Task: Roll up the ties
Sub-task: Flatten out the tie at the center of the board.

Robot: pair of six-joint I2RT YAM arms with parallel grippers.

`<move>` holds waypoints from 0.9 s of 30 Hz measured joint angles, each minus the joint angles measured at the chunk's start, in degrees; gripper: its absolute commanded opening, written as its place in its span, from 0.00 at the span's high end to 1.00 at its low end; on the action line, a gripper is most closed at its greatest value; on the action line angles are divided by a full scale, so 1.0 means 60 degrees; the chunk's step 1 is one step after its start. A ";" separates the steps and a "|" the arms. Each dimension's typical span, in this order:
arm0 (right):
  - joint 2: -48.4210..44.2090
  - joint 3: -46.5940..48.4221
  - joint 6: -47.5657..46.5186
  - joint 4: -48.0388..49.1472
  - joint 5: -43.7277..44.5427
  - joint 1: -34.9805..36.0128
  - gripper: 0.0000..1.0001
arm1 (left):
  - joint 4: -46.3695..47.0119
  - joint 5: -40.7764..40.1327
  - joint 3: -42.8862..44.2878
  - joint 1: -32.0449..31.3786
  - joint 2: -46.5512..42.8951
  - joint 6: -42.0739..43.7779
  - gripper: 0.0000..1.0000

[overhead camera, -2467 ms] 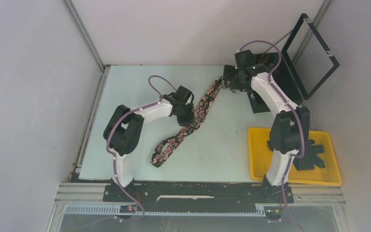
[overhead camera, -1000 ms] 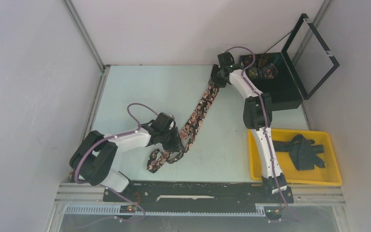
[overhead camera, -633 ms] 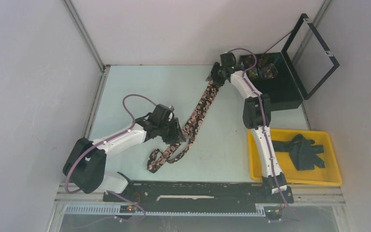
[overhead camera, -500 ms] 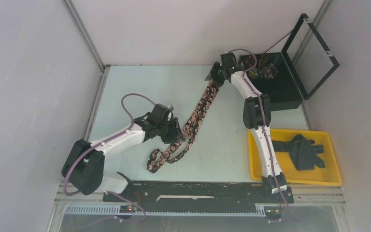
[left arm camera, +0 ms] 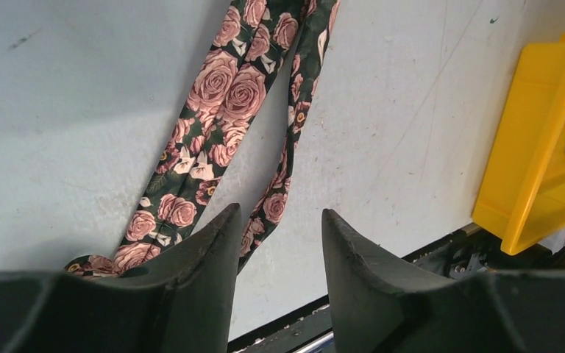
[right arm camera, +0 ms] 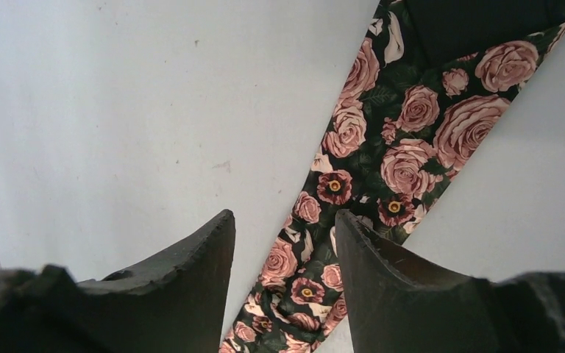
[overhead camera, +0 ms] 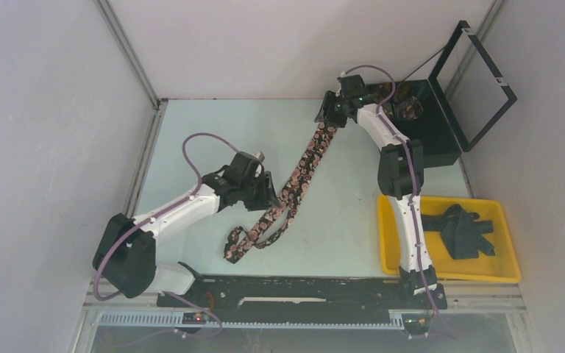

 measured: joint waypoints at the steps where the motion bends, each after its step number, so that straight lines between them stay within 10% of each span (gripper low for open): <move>1: -0.0026 0.0033 -0.0117 -0.0066 0.0000 0.0000 0.42 | 0.0015 -0.0040 -0.0007 0.0000 0.0000 -0.0004 0.51; 27: 0.0863 0.1308 -0.1708 -0.2306 0.3031 0.1147 0.44 | 0.0248 -0.0051 -0.1774 0.0000 -0.1566 -0.0189 0.52</move>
